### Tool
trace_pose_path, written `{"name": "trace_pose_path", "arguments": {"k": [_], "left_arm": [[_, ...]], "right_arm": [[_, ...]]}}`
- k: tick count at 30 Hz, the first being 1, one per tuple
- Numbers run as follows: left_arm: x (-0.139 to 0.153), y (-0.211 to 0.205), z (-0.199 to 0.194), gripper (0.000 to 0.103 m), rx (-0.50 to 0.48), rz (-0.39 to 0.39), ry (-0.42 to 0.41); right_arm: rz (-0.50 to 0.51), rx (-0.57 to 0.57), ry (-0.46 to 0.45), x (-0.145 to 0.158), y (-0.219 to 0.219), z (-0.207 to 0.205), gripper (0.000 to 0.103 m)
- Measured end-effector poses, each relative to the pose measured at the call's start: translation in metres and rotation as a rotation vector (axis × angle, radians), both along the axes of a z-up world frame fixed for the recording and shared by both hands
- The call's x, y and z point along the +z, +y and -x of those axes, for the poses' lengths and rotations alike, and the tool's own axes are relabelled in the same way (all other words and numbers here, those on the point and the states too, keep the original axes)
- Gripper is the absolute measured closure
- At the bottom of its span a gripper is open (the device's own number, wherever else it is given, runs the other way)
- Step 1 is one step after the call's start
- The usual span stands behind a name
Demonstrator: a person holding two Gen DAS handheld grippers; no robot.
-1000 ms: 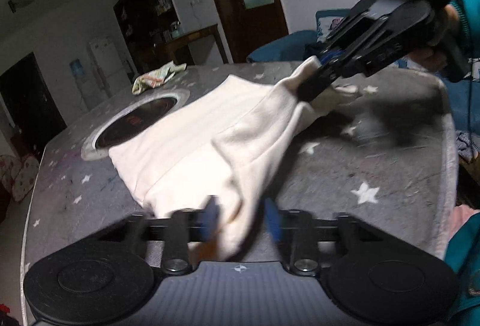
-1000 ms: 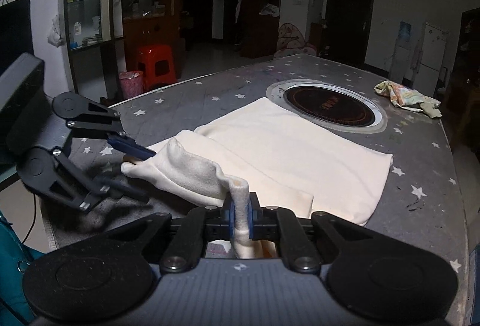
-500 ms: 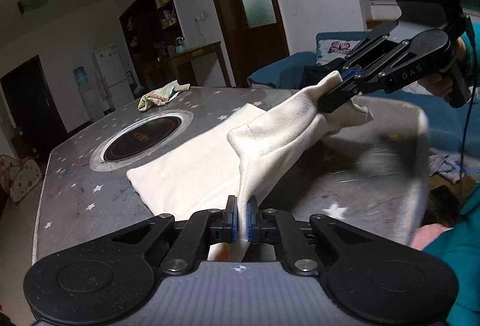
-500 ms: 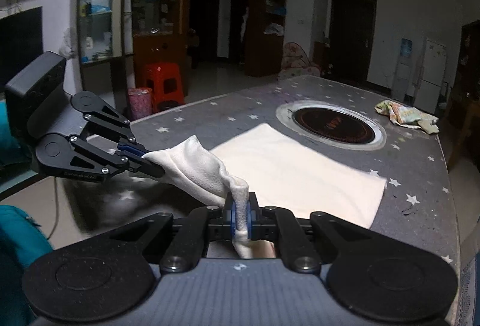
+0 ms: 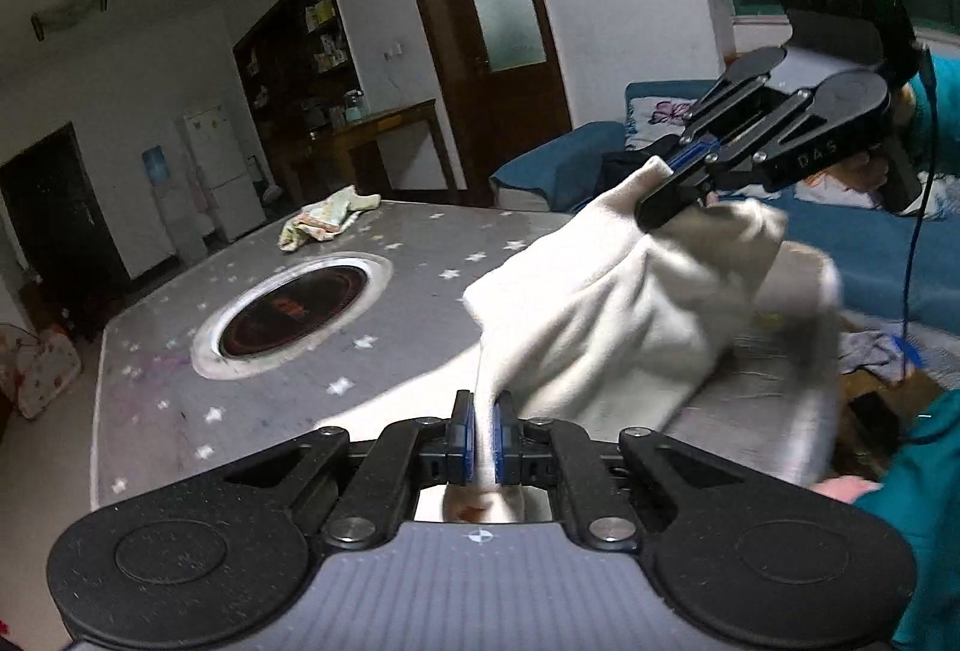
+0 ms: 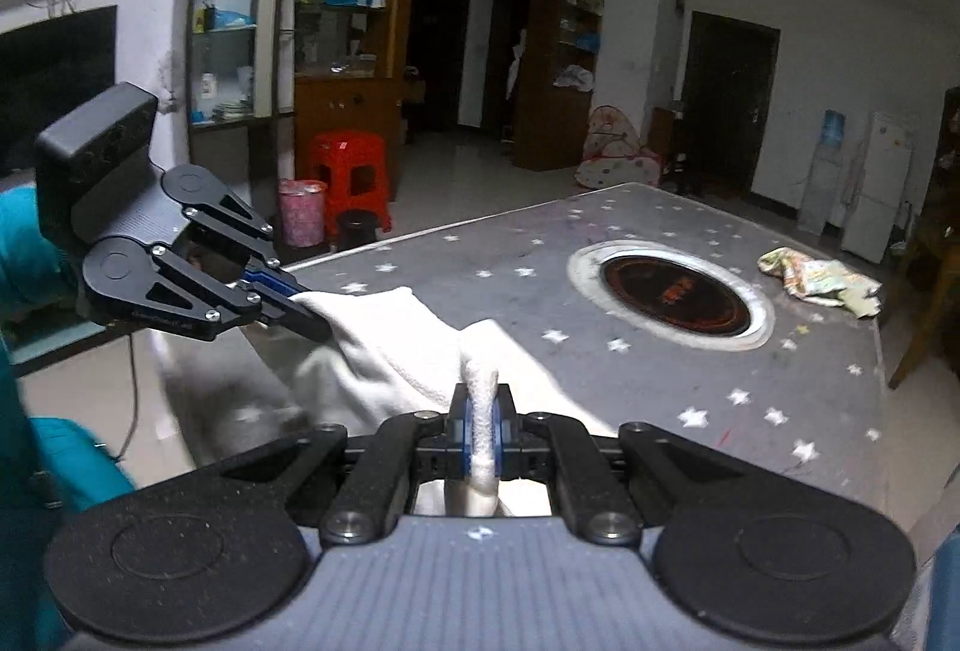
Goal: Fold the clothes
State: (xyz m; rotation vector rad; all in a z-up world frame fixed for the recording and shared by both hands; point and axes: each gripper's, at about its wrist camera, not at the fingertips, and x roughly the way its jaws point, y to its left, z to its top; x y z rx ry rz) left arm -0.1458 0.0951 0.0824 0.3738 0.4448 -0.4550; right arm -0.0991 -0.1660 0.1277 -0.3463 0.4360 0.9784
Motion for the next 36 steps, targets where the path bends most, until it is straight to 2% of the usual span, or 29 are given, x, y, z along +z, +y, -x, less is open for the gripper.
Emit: {"name": "trace_pose_path", "arguments": {"k": [6,9,11,13,16,19,22,25,30,34,36], "left_arm": [[-0.005,0.003,-0.068,0.097,0.04,-0.011,0.033],[-0.017,0.001,-0.101,0.096,0.073,-0.022,0.064],[-0.031,-0.002,-0.123,0.09,0.112,-0.047,0.075],[-0.045,-0.004,-0.14,0.089,0.156,-0.051,0.104],[-0.063,-0.004,-0.156,0.08,0.213,-0.05,0.13],[-0.064,0.002,-0.154,0.073,0.258,-0.056,0.114],[-0.059,0.008,-0.149,0.064,0.301,-0.064,0.083],[-0.049,0.017,-0.139,0.064,0.357,-0.013,0.065],[-0.033,0.003,-0.12,0.066,0.277,0.122,0.099],[-0.039,-0.015,-0.111,0.065,0.201,0.146,0.145],[-0.048,-0.021,-0.109,0.065,0.192,0.125,0.167]], "right_arm": [[0.025,-0.048,-0.001,-0.006,0.016,-0.058,0.098],[0.053,-0.079,-0.001,-0.017,0.026,-0.088,0.098],[0.064,-0.116,0.002,-0.029,0.032,-0.107,0.098],[0.079,-0.16,0.013,-0.047,0.041,-0.124,0.098],[0.091,-0.243,0.06,-0.075,0.05,-0.145,0.095],[0.086,-0.311,0.091,-0.09,0.05,-0.157,0.095],[0.056,-0.341,0.117,-0.085,0.037,-0.157,0.095],[0.024,-0.334,0.138,-0.077,0.026,-0.149,0.095],[0.024,-0.237,0.183,-0.074,0.04,-0.132,0.095],[0.039,-0.21,0.217,-0.087,0.061,-0.137,0.095],[0.042,-0.226,0.228,-0.095,0.066,-0.141,0.095]]}}
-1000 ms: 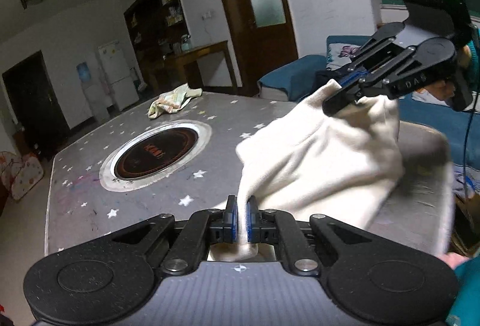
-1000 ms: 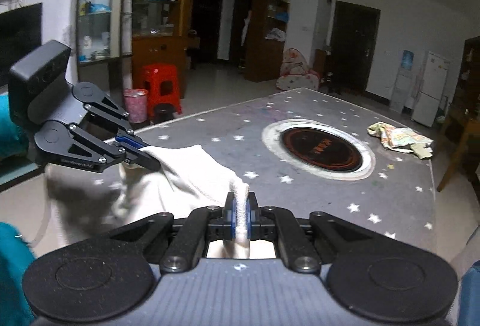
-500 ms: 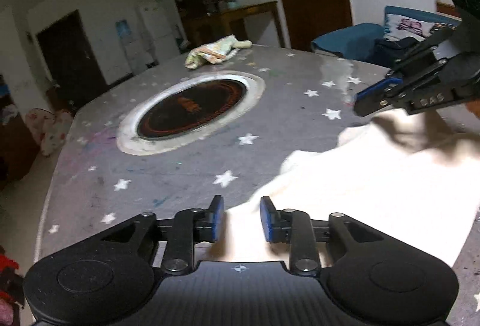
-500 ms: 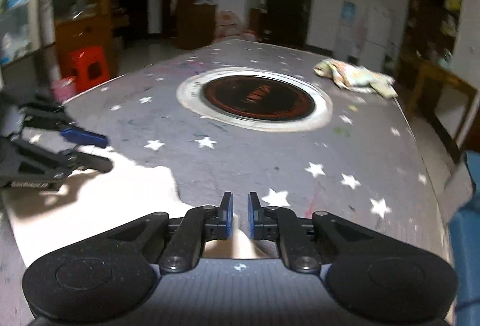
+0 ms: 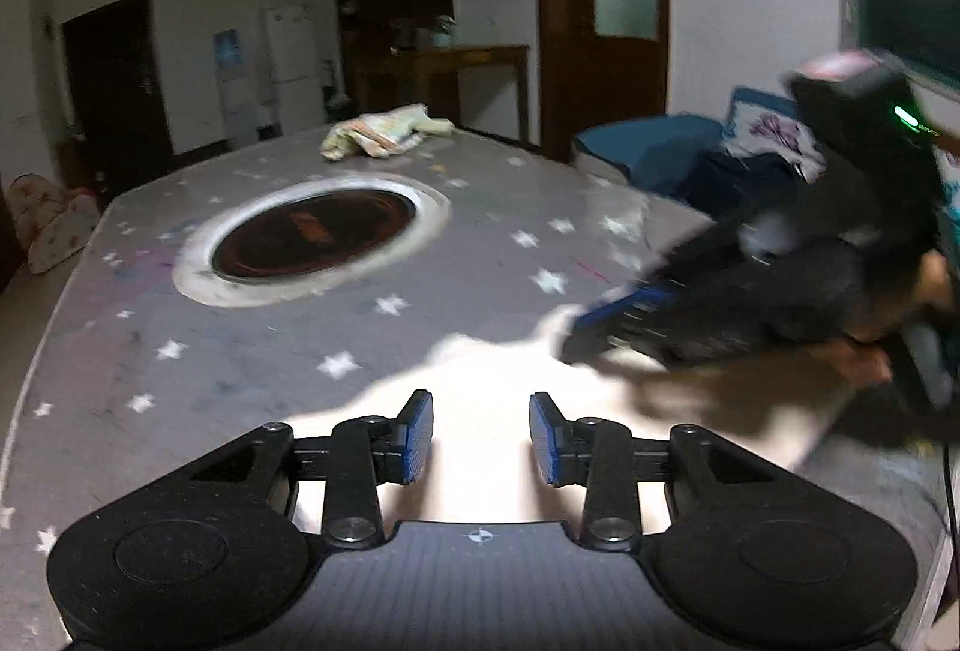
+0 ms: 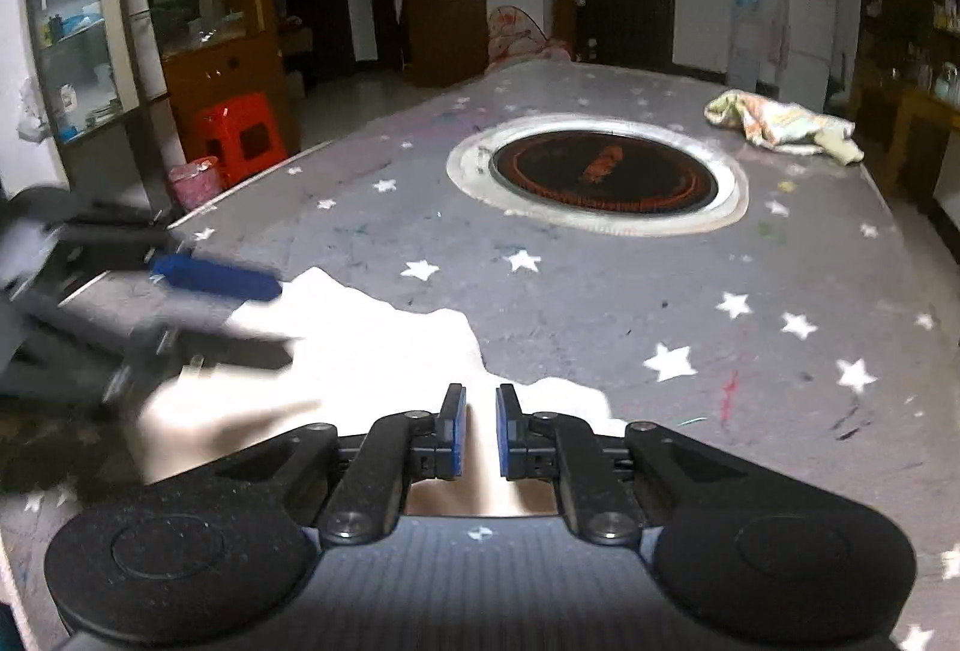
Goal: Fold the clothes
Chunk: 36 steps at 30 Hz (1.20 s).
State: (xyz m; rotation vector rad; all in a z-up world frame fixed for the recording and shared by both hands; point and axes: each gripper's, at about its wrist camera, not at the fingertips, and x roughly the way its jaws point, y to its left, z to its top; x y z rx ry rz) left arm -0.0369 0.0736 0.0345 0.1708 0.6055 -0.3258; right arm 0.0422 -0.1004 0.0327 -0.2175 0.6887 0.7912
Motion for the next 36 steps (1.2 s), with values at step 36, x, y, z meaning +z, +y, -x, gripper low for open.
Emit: {"name": "trace_pose_path", "arguments": {"k": [36], "left_arm": [[-0.023,0.007,0.033,0.043,0.049,0.084,-0.004]], "right_arm": [[-0.02,0.061,0.073,0.013,0.061,-0.009,0.087]]}}
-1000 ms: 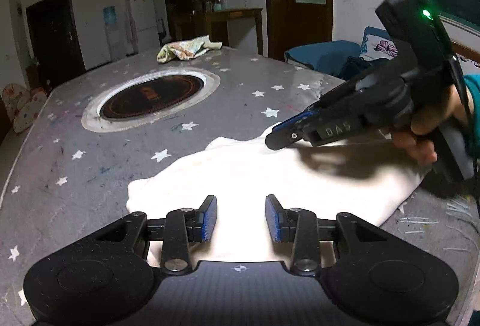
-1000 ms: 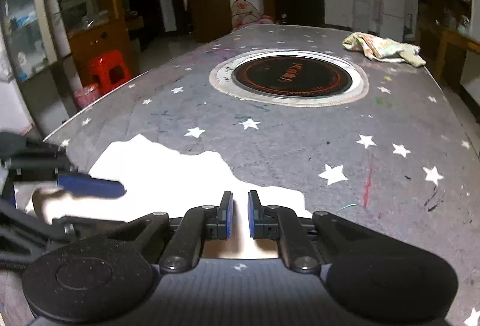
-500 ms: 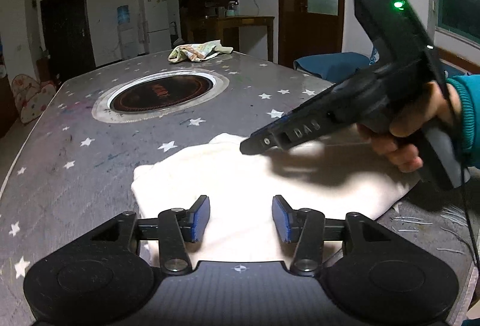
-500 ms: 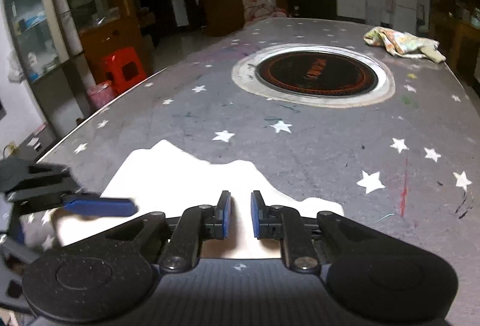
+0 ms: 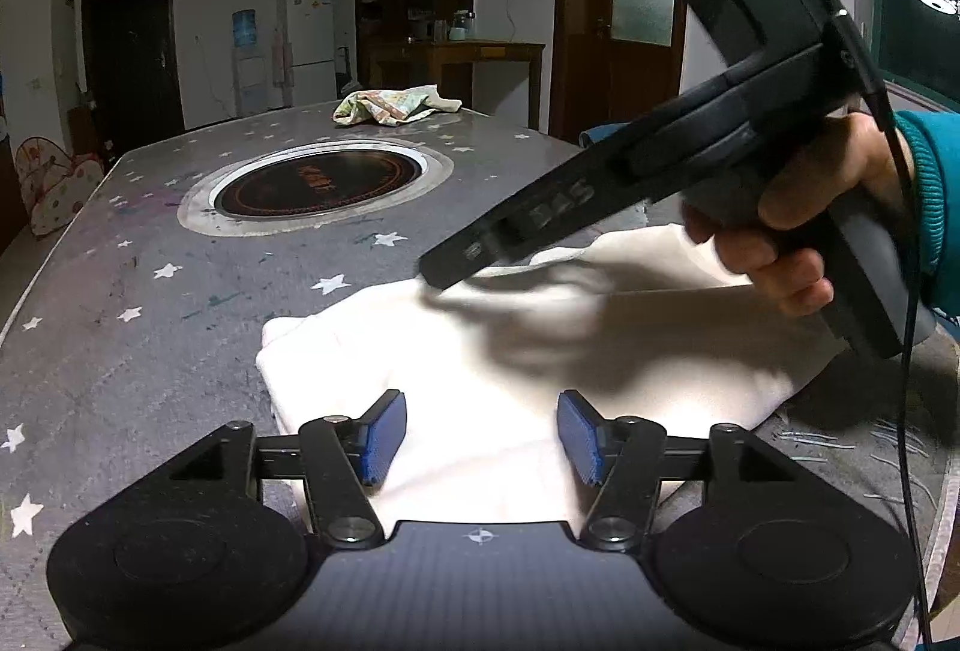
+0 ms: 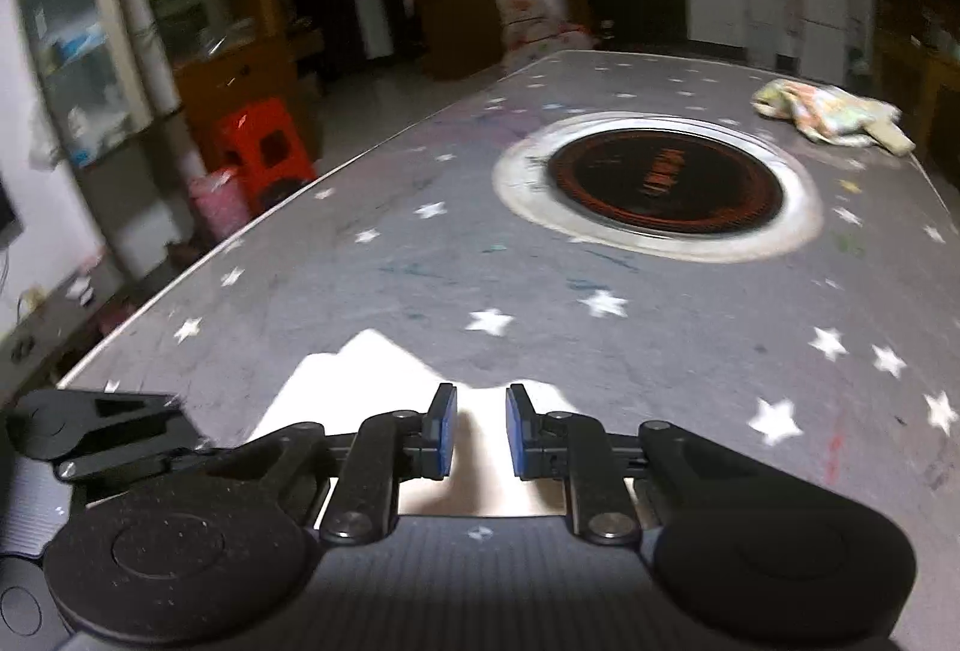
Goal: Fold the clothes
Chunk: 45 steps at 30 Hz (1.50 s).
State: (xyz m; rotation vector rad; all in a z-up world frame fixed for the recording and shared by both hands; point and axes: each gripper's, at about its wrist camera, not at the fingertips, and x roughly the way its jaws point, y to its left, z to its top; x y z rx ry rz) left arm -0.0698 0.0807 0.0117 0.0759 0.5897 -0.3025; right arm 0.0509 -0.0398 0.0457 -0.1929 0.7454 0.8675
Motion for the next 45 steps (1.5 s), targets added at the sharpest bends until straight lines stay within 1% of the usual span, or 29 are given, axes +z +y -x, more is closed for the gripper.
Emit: {"name": "trace_pose_path", "arguments": {"k": [4,6,8,11,16,19,22,27,31,39,41,42,45], "left_arm": [[-0.001,0.003,0.0,0.041,-0.004,0.024,0.004],[-0.002,0.005,0.0,0.039,-0.007,0.035,0.006],[-0.002,0.004,0.0,0.036,-0.013,0.037,0.006],[-0.002,0.005,0.0,0.035,-0.017,0.044,0.008],[-0.001,0.006,0.0,0.035,-0.017,0.055,0.006],[0.001,0.005,0.001,0.035,-0.015,0.046,0.002],[0.007,0.001,0.003,0.035,-0.012,0.038,0.0],[0.023,-0.014,0.005,0.036,-0.055,0.055,-0.018],[0.027,-0.033,0.0,0.037,-0.106,0.073,-0.003],[0.026,-0.071,-0.01,0.042,-0.195,0.067,0.033],[0.024,-0.08,-0.013,0.043,-0.219,0.064,0.04],[0.023,-0.085,-0.014,0.043,-0.23,0.062,0.044],[0.02,-0.096,-0.016,0.045,-0.262,0.059,0.051]], "right_arm": [[0.046,0.019,0.018,-0.012,0.021,-0.004,0.087],[0.057,0.008,0.005,-0.013,0.026,-0.008,0.087],[0.059,-0.006,0.018,-0.011,0.028,-0.012,0.087],[0.057,-0.019,0.021,-0.003,0.022,-0.015,0.087],[0.074,-0.074,-0.029,0.025,-0.019,-0.013,0.087],[0.11,-0.143,-0.056,0.037,-0.056,-0.01,0.087],[0.136,-0.217,-0.057,0.038,-0.092,-0.008,0.087],[0.124,-0.313,-0.004,0.023,-0.139,-0.006,0.087],[0.083,-0.337,0.027,0.01,-0.154,-0.005,0.087],[0.009,-0.304,0.025,0.013,-0.156,0.002,0.084],[0.007,-0.302,0.028,0.012,-0.157,0.004,0.083],[0.007,-0.302,0.031,0.01,-0.157,0.004,0.08],[0.004,-0.304,0.048,0.004,-0.159,0.004,0.08]]}}
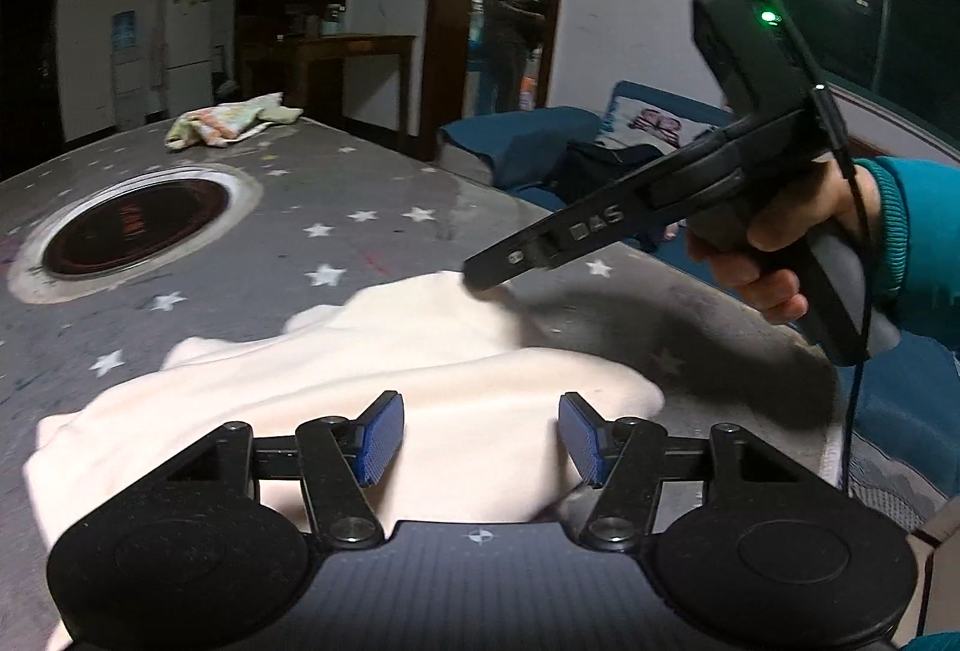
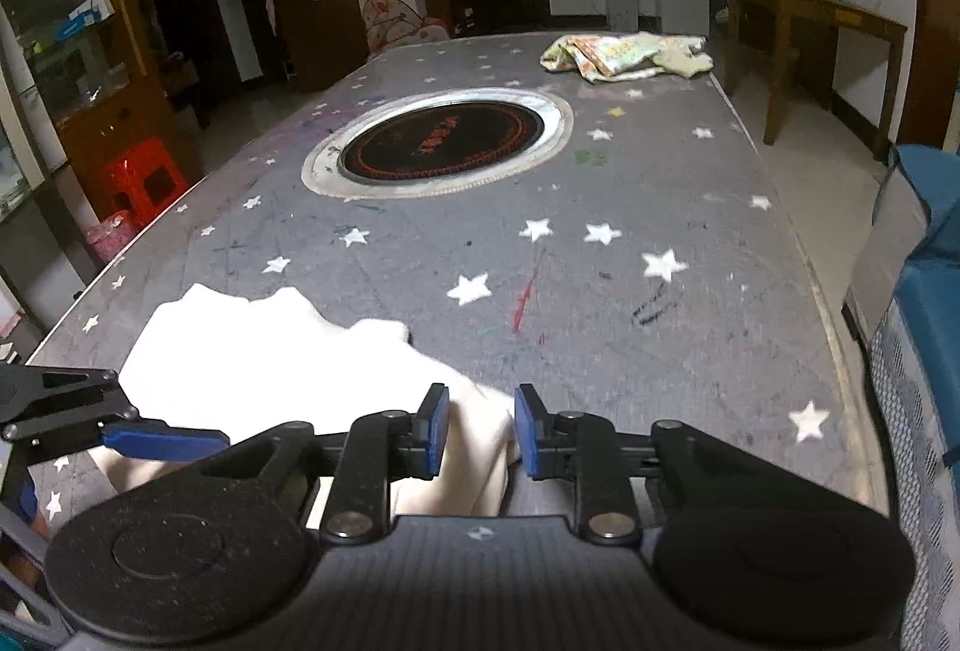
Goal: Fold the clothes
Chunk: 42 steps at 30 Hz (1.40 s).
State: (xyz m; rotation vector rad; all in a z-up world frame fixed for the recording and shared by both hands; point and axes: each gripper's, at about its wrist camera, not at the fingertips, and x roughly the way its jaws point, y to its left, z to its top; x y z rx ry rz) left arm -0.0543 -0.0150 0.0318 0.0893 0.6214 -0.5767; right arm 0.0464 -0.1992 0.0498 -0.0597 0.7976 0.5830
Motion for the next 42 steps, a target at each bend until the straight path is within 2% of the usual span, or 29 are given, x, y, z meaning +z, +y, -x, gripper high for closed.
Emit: {"name": "trace_pose_path", "arguments": {"k": [4,6,9,14,16,18,23,27,29,32,37,42], "left_arm": [[-0.006,-0.01,-0.002,0.047,-0.027,-0.004,0.016],[-0.008,-0.013,-0.003,0.049,-0.035,-0.01,0.025],[-0.012,-0.016,-0.003,0.05,-0.041,-0.024,0.026],[-0.013,-0.017,-0.003,0.05,-0.047,-0.033,0.023],[-0.013,-0.017,-0.003,0.05,-0.049,-0.034,0.023],[-0.013,-0.017,-0.003,0.05,-0.049,-0.035,0.022],[-0.013,-0.017,-0.004,0.05,-0.044,-0.033,0.024],[-0.013,-0.017,-0.002,0.05,-0.044,-0.037,0.021],[-0.013,-0.017,-0.002,0.05,-0.045,-0.038,0.021],[-0.013,-0.016,-0.002,0.05,-0.046,-0.036,0.021],[-0.013,-0.013,-0.001,0.05,-0.046,-0.025,0.023],[-0.006,-0.007,0.002,0.05,-0.04,-0.005,0.013]], "right_arm": [[0.015,0.01,0.003,-0.01,0.002,0.003,0.08],[0.036,0.017,-0.011,-0.012,0.004,0.005,0.09],[0.052,0.018,-0.042,-0.011,0.005,0.008,0.094],[0.075,0.013,-0.057,-0.016,0.006,0.005,0.094],[0.064,0.004,-0.045,-0.02,0.003,0.003,0.092],[0.05,-0.012,-0.041,-0.018,-0.001,0.002,0.084],[0.052,-0.007,-0.096,-0.002,0.0,0.006,0.083],[0.006,0.048,-0.123,0.01,0.01,0.011,0.083],[0.002,0.103,-0.113,0.008,0.023,0.013,0.083],[0.025,0.122,-0.077,-0.004,0.036,0.009,0.083],[0.02,0.08,-0.028,-0.019,0.034,-0.005,0.087],[0.035,0.082,-0.044,-0.015,0.031,-0.003,0.089]]}}
